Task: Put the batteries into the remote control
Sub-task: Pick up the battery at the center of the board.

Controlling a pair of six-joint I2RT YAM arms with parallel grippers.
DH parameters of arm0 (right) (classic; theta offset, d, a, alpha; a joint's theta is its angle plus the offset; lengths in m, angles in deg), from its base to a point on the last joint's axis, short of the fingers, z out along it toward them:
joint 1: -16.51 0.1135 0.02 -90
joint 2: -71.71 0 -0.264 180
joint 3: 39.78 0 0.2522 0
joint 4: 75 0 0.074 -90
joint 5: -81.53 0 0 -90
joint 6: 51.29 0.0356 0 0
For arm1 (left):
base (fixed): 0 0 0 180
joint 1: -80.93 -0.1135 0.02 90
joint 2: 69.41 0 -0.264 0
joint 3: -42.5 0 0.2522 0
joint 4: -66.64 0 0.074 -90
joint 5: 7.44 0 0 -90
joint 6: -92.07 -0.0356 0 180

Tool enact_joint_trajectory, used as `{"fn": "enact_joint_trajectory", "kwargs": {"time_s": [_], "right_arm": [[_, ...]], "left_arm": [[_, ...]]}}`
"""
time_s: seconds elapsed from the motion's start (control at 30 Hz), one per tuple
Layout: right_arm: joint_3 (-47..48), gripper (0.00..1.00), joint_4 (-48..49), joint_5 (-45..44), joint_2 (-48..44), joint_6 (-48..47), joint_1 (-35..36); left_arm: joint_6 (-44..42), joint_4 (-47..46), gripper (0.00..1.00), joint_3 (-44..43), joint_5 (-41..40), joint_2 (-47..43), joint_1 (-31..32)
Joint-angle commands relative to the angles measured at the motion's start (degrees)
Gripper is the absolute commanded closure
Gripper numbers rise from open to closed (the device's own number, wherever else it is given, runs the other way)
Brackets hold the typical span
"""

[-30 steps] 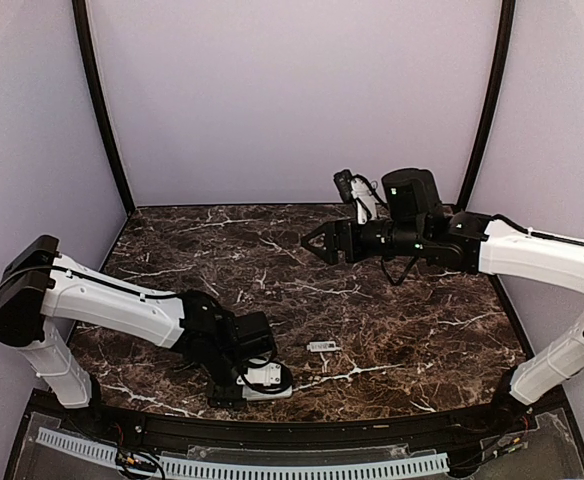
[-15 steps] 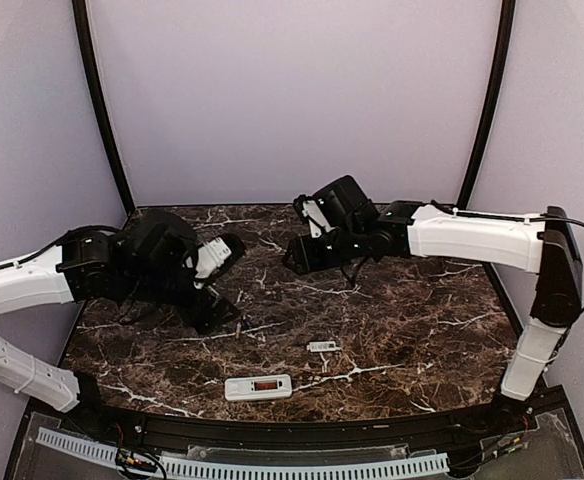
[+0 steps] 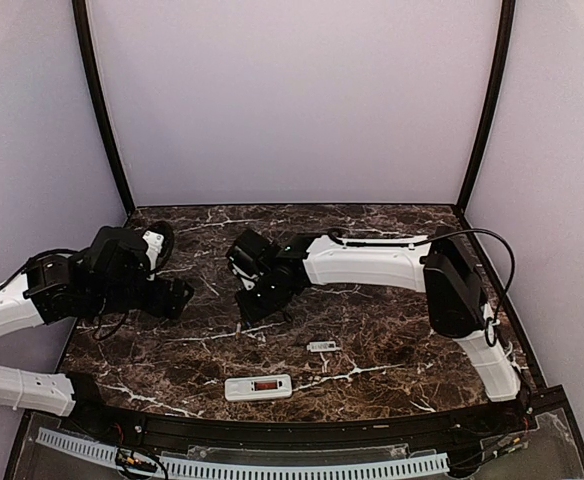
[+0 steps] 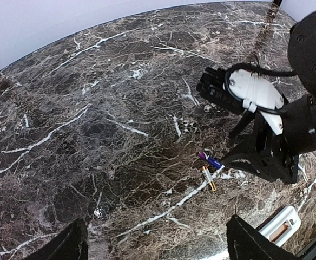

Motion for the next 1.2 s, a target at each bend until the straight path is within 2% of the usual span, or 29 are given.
{"fn": "enact_joint_trajectory", "kwargs": {"time_s": [0.0,0.17,0.3,0.5,0.7,0.9,1.17], "right_arm": [[5.41,0.58,-5.76,-0.08,3.97,-0.88,0.7],[9.42,0.6,-7.58,0.18,7.14,-1.47,0.81],[10.48,0.6,-8.21,0.68,7.74,-3.0,0.78],[17.5,0.59,-14.62,1.72,12.25,-5.68,0.88],[17.9,0.59,-15.43,2.08,13.26,-7.3,0.97],[19.42,0.63,-16.32,1.64,15.11,-8.52,1.29],[20.28,0.67,-16.69,-0.91,16.87,-9.69,1.26]], "left_arm": [[2.17,1.88,0.12,1.8,-2.21,-4.5,-0.54],[1.33,0.55,0.12,3.86,-2.1,-8.06,-0.52],[0.8,0.28,0.12,3.79,-1.81,-7.66,-0.52],[-0.43,-0.11,0.12,3.28,-2.4,-7.21,-0.52],[-1.7,-0.9,0.12,3.16,-1.23,-6.93,-2.04],[-1.99,-1.51,0.12,3.27,1.28,-6.57,-4.88],[-2.17,-1.76,0.12,3.54,1.39,-6.84,-5.42]]}}
